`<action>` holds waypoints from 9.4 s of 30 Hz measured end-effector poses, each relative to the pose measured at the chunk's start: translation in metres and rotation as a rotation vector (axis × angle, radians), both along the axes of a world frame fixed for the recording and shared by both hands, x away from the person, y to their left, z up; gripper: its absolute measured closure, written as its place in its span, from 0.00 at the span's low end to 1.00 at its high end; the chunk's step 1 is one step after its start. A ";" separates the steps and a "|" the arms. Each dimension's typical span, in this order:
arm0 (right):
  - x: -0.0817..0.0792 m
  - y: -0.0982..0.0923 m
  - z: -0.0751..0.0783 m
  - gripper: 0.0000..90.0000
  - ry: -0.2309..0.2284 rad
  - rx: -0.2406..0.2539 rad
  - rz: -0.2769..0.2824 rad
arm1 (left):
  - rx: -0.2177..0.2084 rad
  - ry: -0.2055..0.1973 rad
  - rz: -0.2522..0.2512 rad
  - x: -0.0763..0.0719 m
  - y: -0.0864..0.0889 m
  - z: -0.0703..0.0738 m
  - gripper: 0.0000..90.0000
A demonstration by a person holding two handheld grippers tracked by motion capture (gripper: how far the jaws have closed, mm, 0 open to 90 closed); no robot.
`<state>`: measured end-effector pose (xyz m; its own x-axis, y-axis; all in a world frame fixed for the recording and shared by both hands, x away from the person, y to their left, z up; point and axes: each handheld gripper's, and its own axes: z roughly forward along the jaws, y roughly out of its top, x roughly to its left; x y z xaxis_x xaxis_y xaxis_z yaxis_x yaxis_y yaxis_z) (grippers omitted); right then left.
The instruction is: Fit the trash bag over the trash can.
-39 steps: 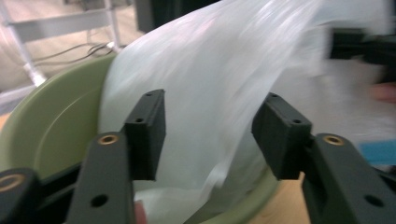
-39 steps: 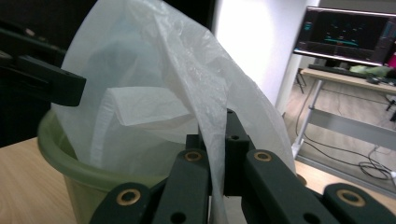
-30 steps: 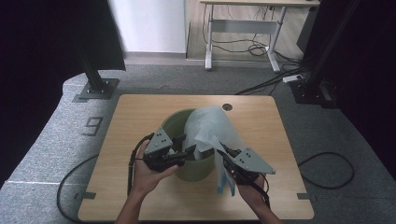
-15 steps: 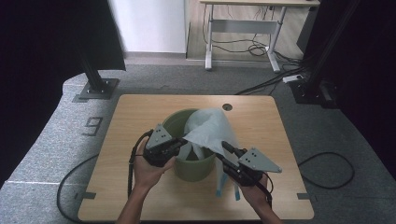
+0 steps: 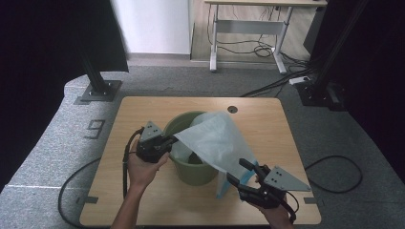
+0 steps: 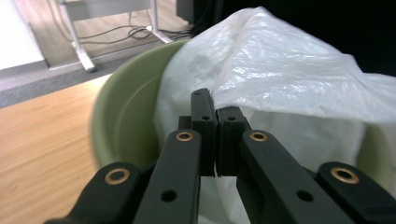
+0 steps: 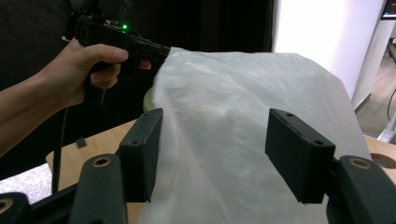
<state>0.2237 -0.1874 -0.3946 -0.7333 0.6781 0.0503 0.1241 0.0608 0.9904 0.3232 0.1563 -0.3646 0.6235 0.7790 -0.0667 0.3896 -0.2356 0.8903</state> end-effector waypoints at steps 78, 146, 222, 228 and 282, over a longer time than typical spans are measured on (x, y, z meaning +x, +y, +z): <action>0.077 -0.057 -0.010 0.98 0.027 0.013 -0.169 | 0.007 0.036 -0.241 -0.020 -0.031 0.032 0.34; 0.021 -0.034 -0.022 0.65 -0.016 0.006 -0.085 | -0.140 0.084 -0.192 0.005 -0.056 0.011 1.00; 0.051 -0.003 -0.023 0.73 -0.060 -0.028 -0.043 | -0.217 0.117 -0.190 0.010 -0.033 0.011 1.00; 0.049 -0.004 -0.026 0.71 -0.050 -0.024 -0.037 | -0.229 0.116 -0.191 0.011 -0.033 0.011 1.00; 0.061 -0.008 -0.019 0.74 0.037 0.112 -0.046 | -0.229 0.131 -0.217 0.011 -0.036 0.009 1.00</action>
<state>0.2851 -0.1957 -0.4141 -0.6976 0.6997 0.1544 0.1611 -0.0569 0.9853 0.3340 0.1200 -0.3559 0.7480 0.5842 -0.3150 0.4666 -0.1253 0.8755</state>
